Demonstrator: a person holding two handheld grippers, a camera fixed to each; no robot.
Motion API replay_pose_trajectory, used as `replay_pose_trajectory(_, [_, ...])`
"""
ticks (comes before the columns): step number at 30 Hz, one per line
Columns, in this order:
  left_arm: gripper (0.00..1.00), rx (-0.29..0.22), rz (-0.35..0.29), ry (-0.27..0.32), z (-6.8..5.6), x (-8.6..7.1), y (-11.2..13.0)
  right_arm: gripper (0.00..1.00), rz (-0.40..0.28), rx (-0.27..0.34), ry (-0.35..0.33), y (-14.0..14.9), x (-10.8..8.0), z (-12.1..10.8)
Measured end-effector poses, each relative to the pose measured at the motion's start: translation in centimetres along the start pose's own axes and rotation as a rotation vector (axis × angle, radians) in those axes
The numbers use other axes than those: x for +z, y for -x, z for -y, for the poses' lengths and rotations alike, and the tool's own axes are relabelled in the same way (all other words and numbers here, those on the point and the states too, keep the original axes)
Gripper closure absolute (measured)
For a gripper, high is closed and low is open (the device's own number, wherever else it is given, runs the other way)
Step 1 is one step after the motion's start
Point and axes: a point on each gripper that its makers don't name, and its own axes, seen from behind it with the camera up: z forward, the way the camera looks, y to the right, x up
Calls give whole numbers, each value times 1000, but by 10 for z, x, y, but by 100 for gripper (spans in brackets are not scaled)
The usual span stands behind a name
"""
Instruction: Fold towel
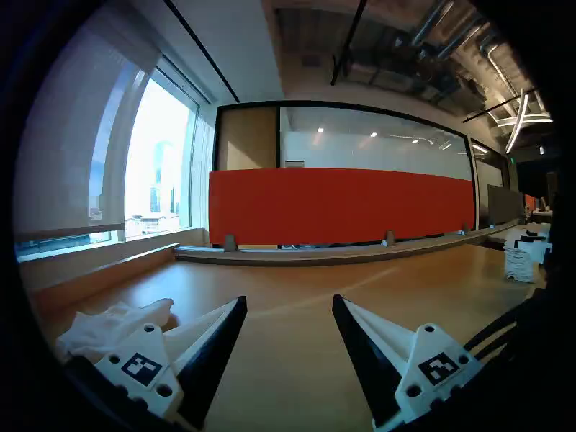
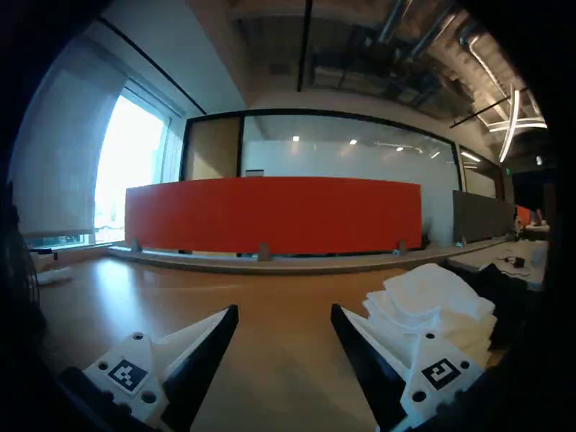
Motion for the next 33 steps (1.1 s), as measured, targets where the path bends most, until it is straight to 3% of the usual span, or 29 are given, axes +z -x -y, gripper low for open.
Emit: replay_pose_trajectory(33, [12,0,2,0,2,-3,-6,0,0,0,0,0,0,1])
